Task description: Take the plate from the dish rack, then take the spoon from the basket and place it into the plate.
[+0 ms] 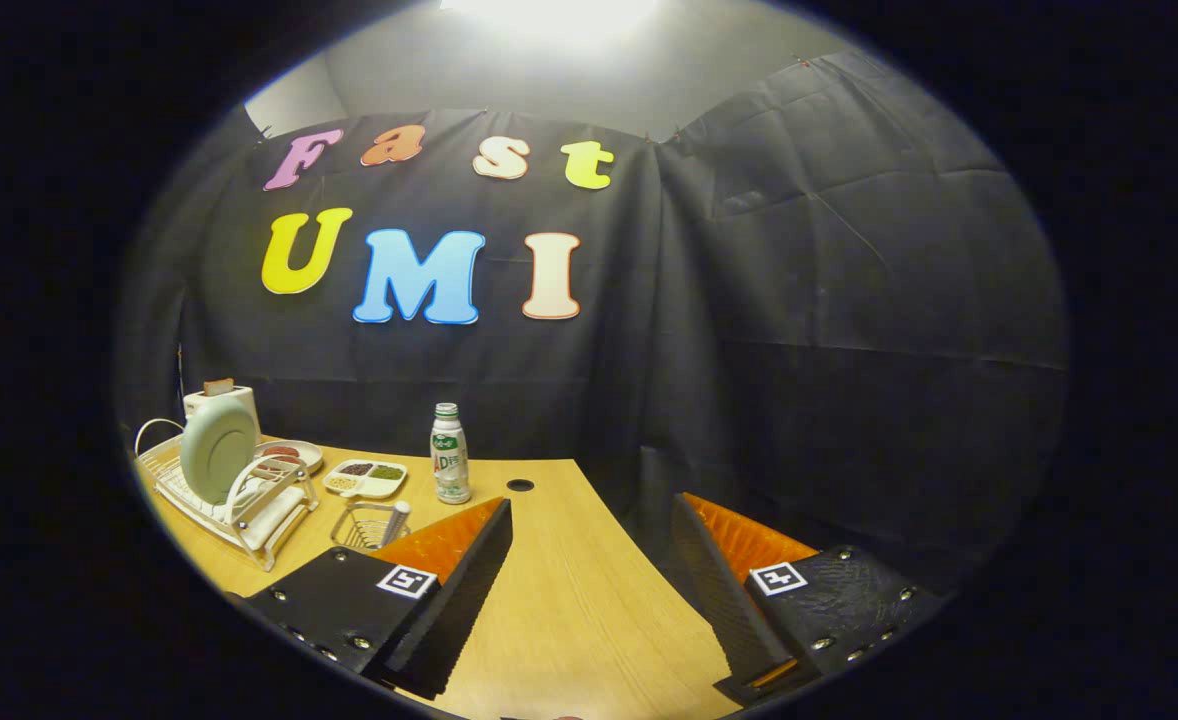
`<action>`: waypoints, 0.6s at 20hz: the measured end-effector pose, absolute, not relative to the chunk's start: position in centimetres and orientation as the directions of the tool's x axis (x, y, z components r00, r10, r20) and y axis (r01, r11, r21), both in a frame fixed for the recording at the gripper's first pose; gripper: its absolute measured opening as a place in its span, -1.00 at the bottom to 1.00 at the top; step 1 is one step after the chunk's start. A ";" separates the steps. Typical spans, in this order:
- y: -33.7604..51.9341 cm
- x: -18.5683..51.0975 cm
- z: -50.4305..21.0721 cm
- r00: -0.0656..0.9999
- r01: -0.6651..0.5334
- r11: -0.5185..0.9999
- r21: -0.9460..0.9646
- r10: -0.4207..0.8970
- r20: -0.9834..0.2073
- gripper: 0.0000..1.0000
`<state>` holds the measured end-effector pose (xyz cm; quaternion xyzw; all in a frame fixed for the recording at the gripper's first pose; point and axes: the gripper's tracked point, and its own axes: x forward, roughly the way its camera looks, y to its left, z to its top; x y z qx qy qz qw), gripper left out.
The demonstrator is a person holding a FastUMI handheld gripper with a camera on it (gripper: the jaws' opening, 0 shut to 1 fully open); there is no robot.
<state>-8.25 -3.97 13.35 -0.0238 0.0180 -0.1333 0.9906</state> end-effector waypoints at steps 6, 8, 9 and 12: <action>8.8 -9.0 17.0 0.997 0.075 0.997 -0.003 -0.075 -0.030 0.96; 13.7 -7.8 17.9 0.999 0.009 1.000 0.015 -0.009 -0.031 0.96; 16.2 -7.2 18.3 0.999 -0.019 0.999 0.028 0.020 -0.030 0.96; 23.4 -4.5 19.4 0.995 -0.088 0.993 0.084 0.092 -0.041 0.96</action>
